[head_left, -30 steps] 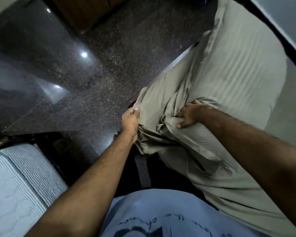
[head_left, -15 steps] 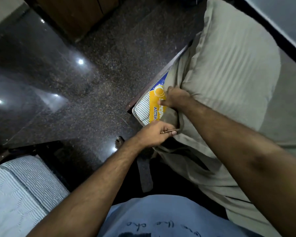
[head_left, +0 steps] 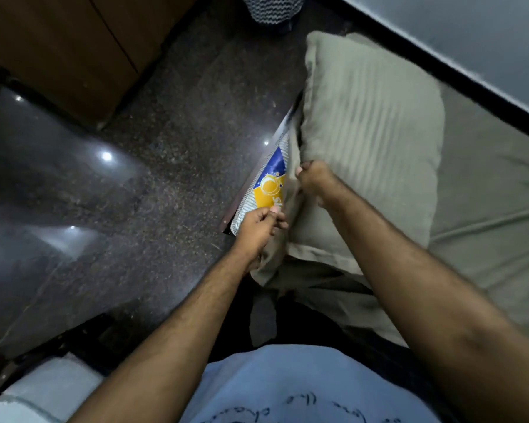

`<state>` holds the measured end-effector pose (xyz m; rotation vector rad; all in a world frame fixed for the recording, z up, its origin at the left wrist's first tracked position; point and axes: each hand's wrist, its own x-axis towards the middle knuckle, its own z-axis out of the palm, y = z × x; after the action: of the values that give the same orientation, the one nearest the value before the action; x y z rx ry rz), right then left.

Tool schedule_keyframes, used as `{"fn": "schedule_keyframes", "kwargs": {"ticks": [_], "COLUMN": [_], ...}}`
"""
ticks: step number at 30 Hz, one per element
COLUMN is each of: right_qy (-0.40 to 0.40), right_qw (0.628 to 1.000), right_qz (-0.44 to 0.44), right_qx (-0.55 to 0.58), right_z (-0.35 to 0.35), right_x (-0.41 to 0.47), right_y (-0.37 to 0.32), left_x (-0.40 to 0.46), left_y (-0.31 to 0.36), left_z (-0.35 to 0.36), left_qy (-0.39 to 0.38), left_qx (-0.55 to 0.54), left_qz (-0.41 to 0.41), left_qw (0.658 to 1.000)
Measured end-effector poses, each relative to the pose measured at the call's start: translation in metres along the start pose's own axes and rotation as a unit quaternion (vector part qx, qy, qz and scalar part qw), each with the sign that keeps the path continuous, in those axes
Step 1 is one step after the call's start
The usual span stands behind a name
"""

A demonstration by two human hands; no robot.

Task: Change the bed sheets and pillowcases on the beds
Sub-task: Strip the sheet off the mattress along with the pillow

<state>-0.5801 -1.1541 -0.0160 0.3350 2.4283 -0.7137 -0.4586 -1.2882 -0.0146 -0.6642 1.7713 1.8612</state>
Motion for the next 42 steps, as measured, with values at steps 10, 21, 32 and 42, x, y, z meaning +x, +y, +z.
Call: {"fn": "schedule_keyframes", "kwargs": {"ticks": [10,21,32,42], "right_qy": [0.01,-0.122,-0.212,0.098], "right_qw": [0.997,0.957,0.968,0.97], "right_qz": [-0.044,-0.182,-0.068,0.201], "right_qx": [-0.059,-0.19,-0.114,0.1], "right_z": [-0.013,-0.049,-0.043,-0.036], "right_x": [-0.061,-0.022,0.006,0.107], "right_y": [-0.014,-0.019,-0.067,-0.111], "left_x": [0.074,0.164,0.237,0.267], "left_y": [0.065,0.122,0.111,0.143], "left_z": [-0.004,0.022,-0.002,-0.069], "left_qy": [-0.077,-0.101,-0.169,-0.354], "left_qx": [0.105,0.209,0.349,0.582], "left_qz": [-0.059,-0.087,-0.085,0.156], "left_qw": [0.99,0.969,0.918,0.715]}}
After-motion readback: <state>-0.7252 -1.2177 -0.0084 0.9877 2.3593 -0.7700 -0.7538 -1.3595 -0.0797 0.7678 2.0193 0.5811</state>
